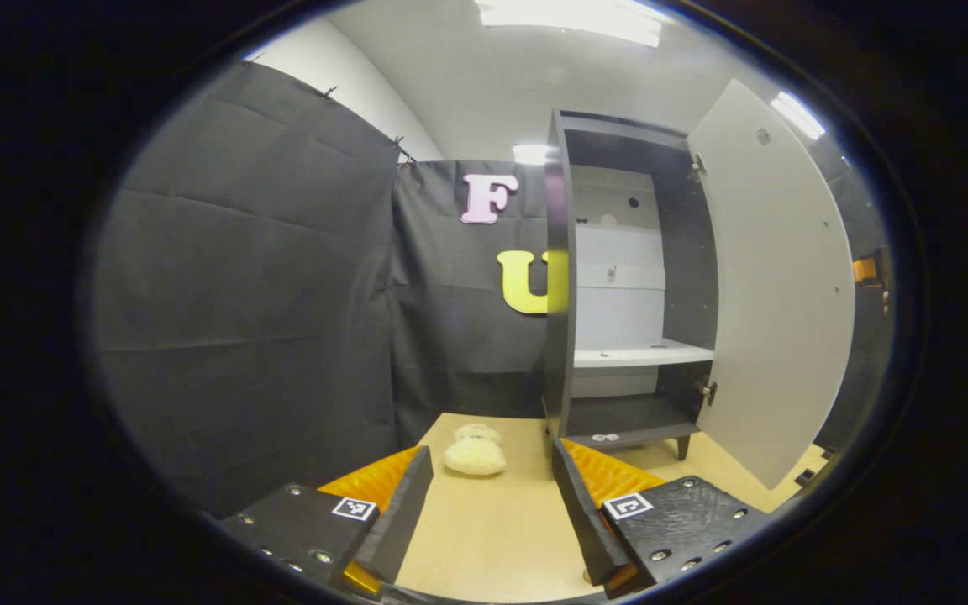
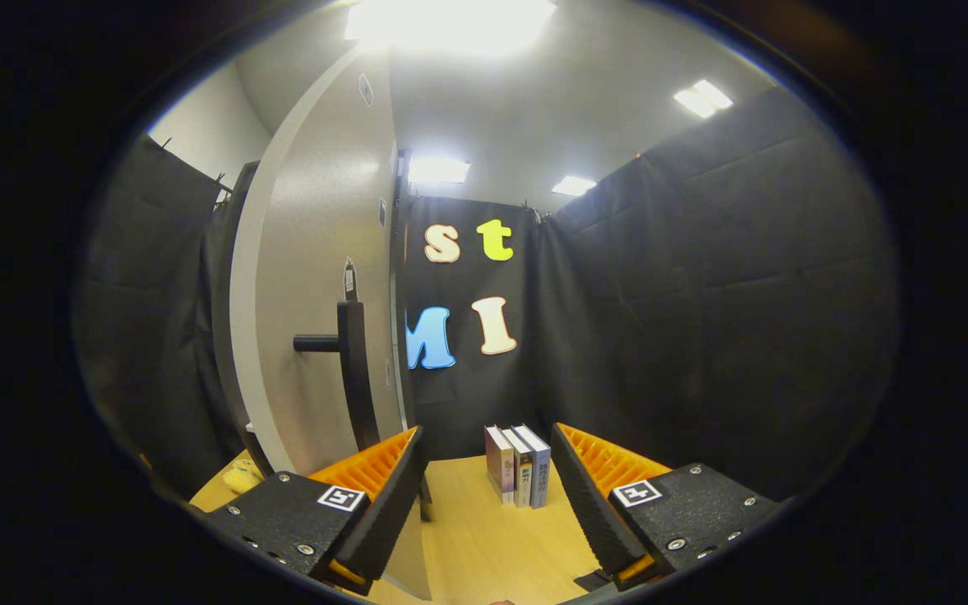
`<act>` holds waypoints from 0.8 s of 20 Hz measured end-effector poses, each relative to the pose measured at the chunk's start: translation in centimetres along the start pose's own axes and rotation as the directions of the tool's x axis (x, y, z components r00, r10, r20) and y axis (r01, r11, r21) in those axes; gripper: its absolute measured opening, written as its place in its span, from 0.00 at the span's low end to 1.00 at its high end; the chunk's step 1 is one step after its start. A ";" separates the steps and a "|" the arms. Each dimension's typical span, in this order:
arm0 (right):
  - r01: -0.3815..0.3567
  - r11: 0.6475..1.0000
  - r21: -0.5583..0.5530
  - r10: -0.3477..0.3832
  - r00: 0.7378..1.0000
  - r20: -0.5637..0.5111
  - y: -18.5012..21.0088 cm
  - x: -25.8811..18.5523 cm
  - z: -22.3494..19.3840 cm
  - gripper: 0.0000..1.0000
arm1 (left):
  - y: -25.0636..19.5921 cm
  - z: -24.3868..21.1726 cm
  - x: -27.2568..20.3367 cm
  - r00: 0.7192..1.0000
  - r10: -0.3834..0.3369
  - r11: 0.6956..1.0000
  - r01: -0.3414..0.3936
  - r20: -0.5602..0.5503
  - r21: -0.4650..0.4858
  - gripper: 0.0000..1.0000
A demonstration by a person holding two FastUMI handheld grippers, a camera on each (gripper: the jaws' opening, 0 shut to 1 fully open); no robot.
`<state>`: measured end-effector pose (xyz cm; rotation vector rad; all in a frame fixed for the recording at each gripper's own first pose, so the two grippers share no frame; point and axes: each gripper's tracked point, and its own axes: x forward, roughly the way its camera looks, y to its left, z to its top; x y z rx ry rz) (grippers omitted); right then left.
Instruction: Open the cabinet door with the right hand, grasp the bottle in the cabinet with the left hand and place it on the coaster, then close the cabinet door with the right hand.
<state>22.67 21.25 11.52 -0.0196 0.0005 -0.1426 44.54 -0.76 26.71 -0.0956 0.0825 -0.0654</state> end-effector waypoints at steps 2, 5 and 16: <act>-0.005 1.000 0.002 0.005 1.000 0.005 0.5 -0.1 0.0 0.92 | 0.6 -0.1 0.5 1.000 -0.012 1.000 0.012 0.002 -0.009 0.82; -0.029 1.000 -0.002 0.029 0.999 0.017 1.4 0.0 0.1 0.87 | 1.5 -0.2 1.1 1.000 -0.021 1.000 0.021 0.007 -0.022 0.77; -0.096 0.995 -0.019 0.097 0.995 0.036 4.4 0.2 0.1 0.91 | 7.3 -1.4 2.3 1.000 -0.003 0.998 0.002 -0.010 -0.058 0.82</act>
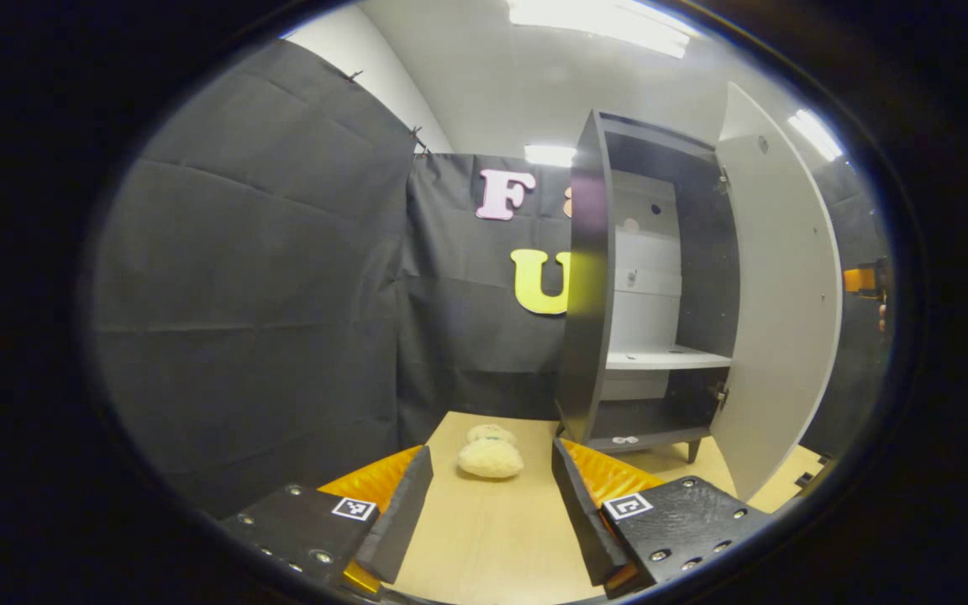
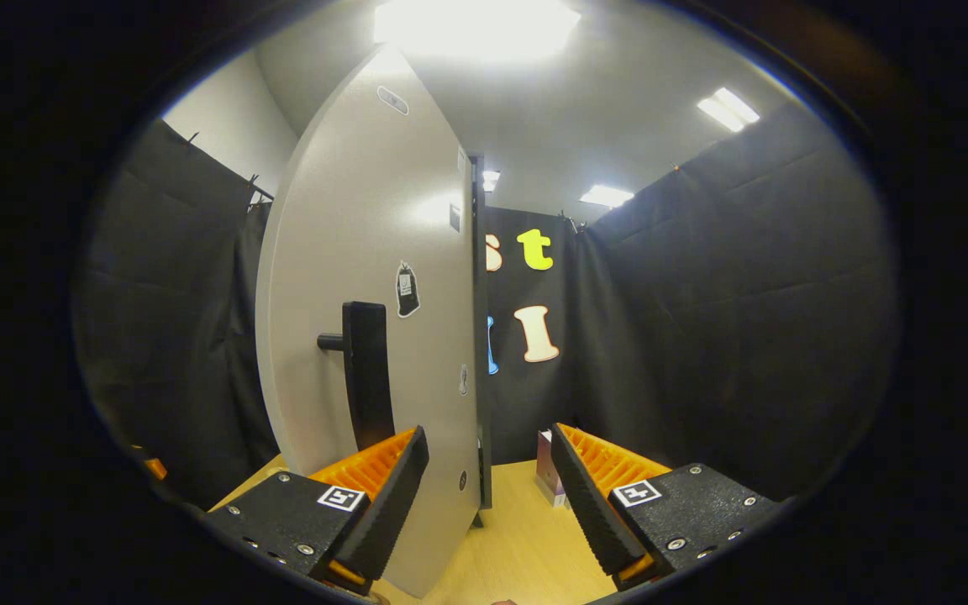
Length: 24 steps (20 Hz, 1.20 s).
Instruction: Open the cabinet door with the right hand, grasp the bottle in the cabinet with the left hand and place it on the coaster, then close the cabinet door with the right hand.
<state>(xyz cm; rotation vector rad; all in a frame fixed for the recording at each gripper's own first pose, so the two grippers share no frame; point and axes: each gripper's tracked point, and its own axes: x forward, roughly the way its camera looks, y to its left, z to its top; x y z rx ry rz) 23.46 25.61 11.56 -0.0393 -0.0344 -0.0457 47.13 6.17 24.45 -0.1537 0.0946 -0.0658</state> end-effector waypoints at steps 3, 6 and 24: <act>-0.025 1.000 0.000 0.025 1.000 0.003 0.9 0.1 0.0 0.91 | 1.2 -0.3 0.0 1.000 0.011 1.000 -0.011 -0.005 -0.003 0.82; -0.049 0.999 0.002 0.049 0.999 0.004 1.8 0.3 0.0 0.91 | 2.3 -0.2 -0.4 1.000 0.023 1.000 -0.023 -0.002 -0.002 0.82; -0.186 0.982 -0.018 0.186 0.982 0.030 5.9 1.6 -0.1 0.94 | 6.0 1.0 -3.1 0.996 0.089 0.994 -0.089 0.007 0.069 0.82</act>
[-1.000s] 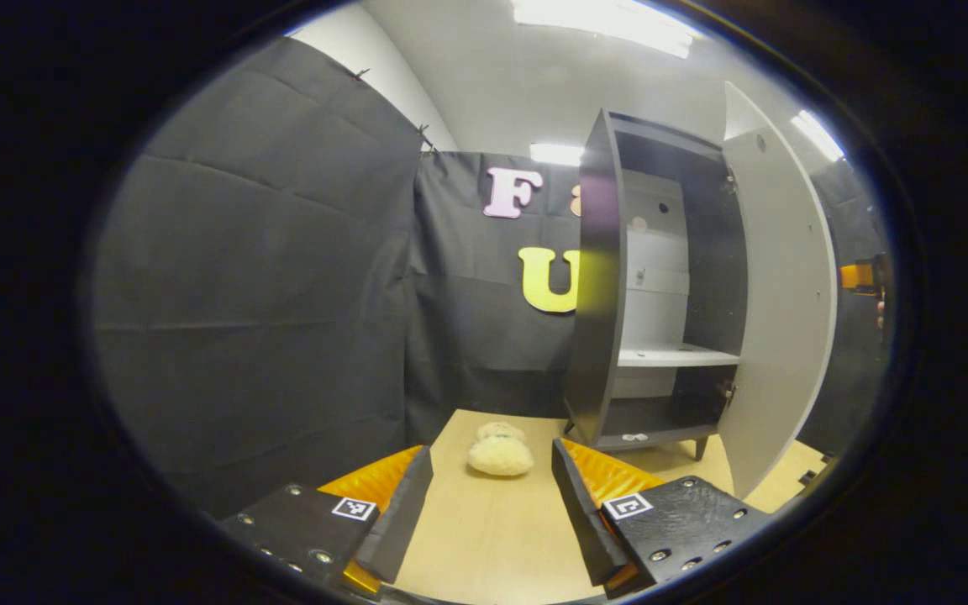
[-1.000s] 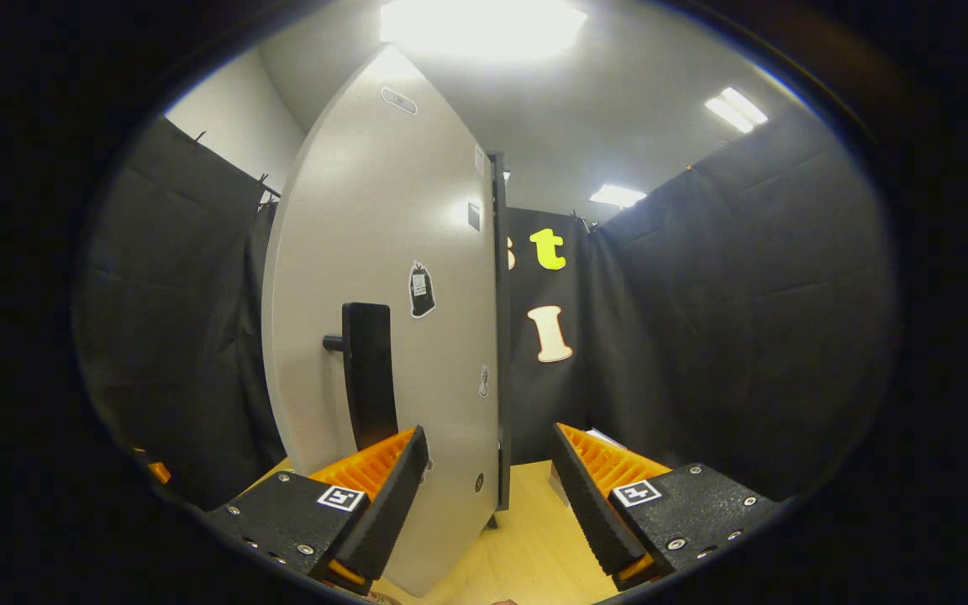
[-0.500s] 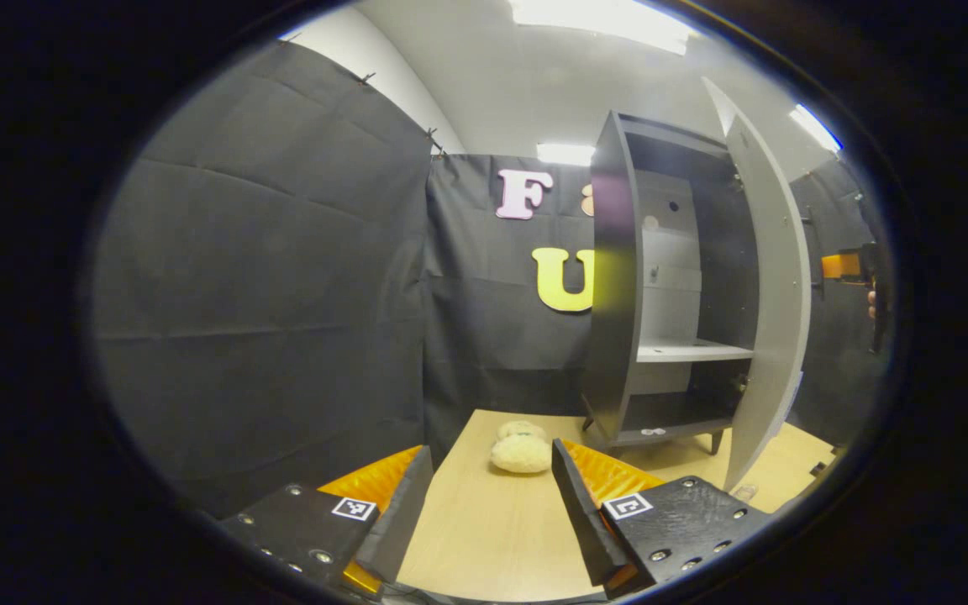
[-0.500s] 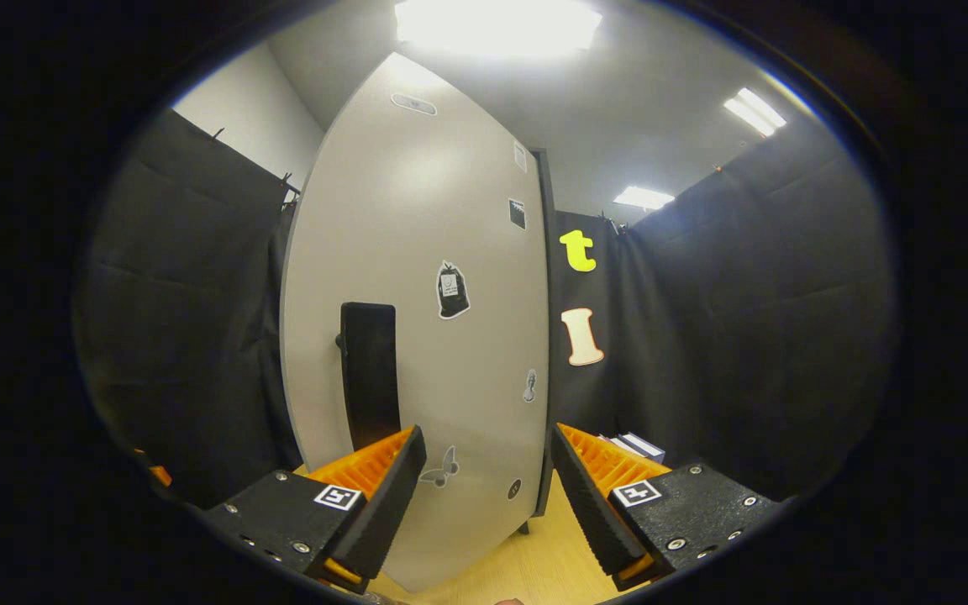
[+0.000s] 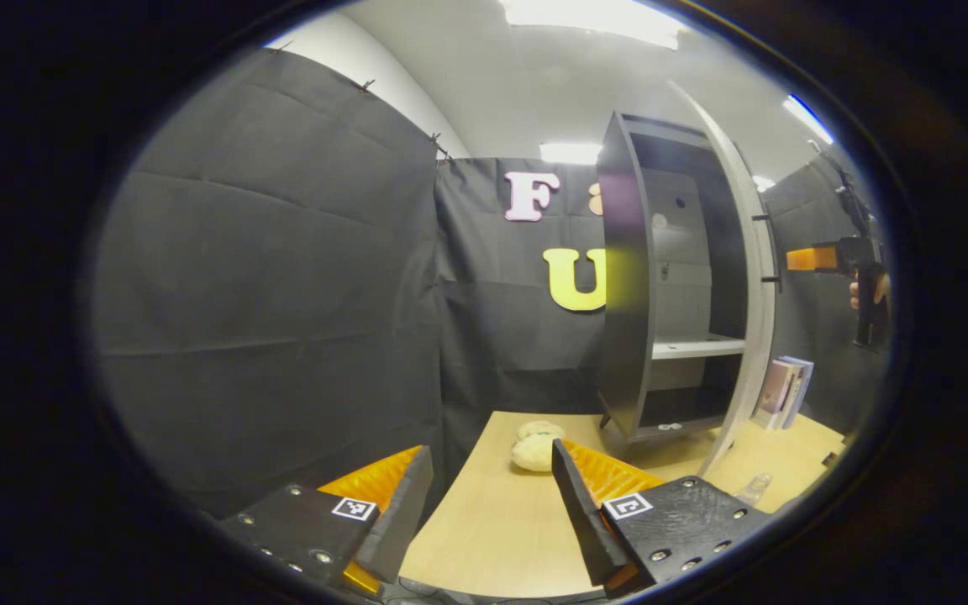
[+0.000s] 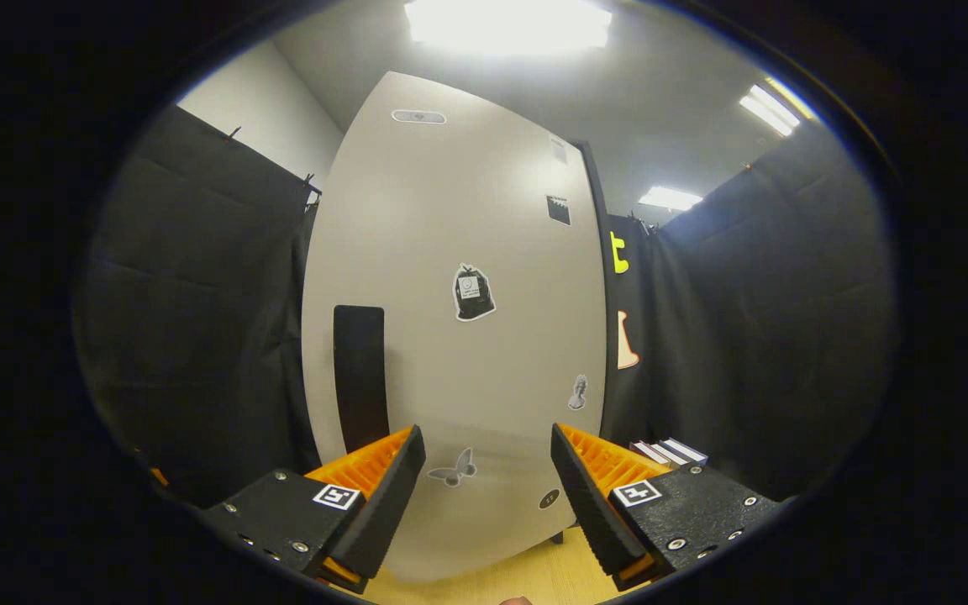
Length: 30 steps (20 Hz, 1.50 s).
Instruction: Open the cabinet door with the right hand, grasp the bottle in the cabinet with the left hand and place it on the coaster, then close the cabinet door with the right hand.
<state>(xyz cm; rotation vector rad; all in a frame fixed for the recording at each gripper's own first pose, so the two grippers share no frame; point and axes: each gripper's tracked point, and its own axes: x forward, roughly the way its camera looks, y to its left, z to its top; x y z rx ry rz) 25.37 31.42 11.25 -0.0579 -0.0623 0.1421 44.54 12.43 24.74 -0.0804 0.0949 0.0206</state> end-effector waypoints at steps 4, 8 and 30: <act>-0.024 1.000 0.008 0.024 1.000 -0.017 0.1 0.4 -0.8 0.93 | -0.8 0.5 -0.1 1.000 -0.019 0.999 0.018 0.016 0.035 0.77; -0.022 1.000 0.009 0.022 1.000 -0.014 -0.3 -0.2 -0.7 0.94 | -1.7 0.3 0.7 0.999 -0.044 0.999 0.044 0.007 0.020 0.78; 0.019 1.000 0.003 -0.019 1.000 0.023 -17.1 -9.7 0.0 0.93 | -19.3 8.3 0.1 0.991 -0.112 0.992 0.115 0.074 -0.043 0.82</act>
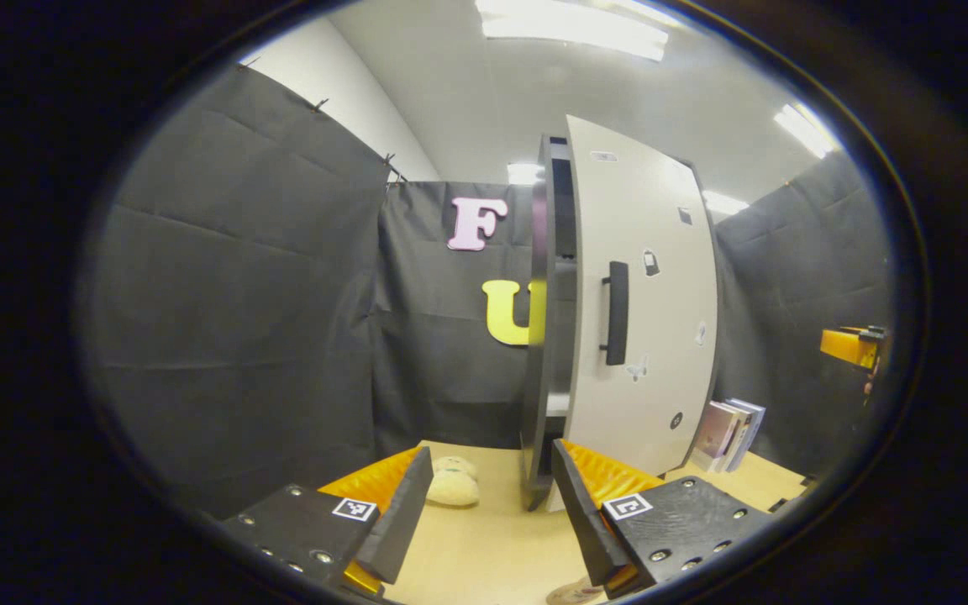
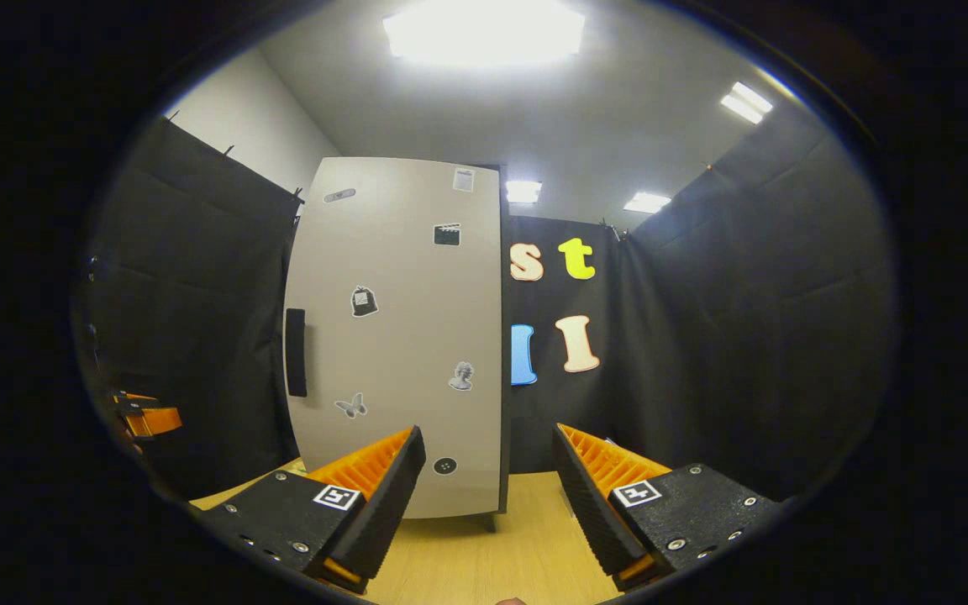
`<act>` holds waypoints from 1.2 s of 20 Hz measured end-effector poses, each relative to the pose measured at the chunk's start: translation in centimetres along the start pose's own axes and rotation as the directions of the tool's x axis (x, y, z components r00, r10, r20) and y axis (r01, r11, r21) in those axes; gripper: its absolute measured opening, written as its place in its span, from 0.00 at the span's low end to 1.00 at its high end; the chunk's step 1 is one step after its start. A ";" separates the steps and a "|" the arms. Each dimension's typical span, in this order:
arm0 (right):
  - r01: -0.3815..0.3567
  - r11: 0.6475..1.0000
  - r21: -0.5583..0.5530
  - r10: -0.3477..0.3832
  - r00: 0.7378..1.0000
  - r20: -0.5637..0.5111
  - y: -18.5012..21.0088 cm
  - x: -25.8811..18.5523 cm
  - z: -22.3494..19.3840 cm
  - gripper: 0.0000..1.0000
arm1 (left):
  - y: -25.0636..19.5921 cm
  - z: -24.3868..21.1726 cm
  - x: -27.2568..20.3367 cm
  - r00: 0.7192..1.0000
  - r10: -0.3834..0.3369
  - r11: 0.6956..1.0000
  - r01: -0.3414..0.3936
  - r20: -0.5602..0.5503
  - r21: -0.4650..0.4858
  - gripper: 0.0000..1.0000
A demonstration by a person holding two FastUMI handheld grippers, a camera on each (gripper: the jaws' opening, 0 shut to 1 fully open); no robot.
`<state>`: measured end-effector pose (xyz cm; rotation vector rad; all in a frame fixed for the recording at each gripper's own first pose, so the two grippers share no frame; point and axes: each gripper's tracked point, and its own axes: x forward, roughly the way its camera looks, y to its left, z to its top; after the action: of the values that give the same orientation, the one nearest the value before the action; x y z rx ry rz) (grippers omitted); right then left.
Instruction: Open the cabinet door with the right hand, grasp the bottle in the cabinet with the left hand and place it on the coaster, then close the cabinet door with the right hand.
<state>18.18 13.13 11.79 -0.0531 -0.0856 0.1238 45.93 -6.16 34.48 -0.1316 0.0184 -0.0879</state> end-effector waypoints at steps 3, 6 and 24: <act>0.018 1.000 0.009 -0.018 1.000 -0.005 -2.8 -1.1 -0.5 0.93 | -2.3 0.6 -0.1 1.000 -0.004 1.000 0.004 0.004 0.012 0.82; 0.038 0.999 0.024 -0.037 0.999 -0.015 -5.4 -2.1 -1.1 0.93 | -4.4 1.5 0.0 1.000 -0.005 1.000 0.005 0.028 0.020 0.82; 0.052 0.997 0.054 -0.050 0.998 -0.032 -7.4 -3.7 -2.1 0.93 | -6.3 1.6 -1.8 0.997 -0.014 0.997 0.008 0.071 0.083 0.82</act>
<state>15.65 5.24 9.79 0.0015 -0.0530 0.0743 43.59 -11.99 36.93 -0.0521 -0.0576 -0.0944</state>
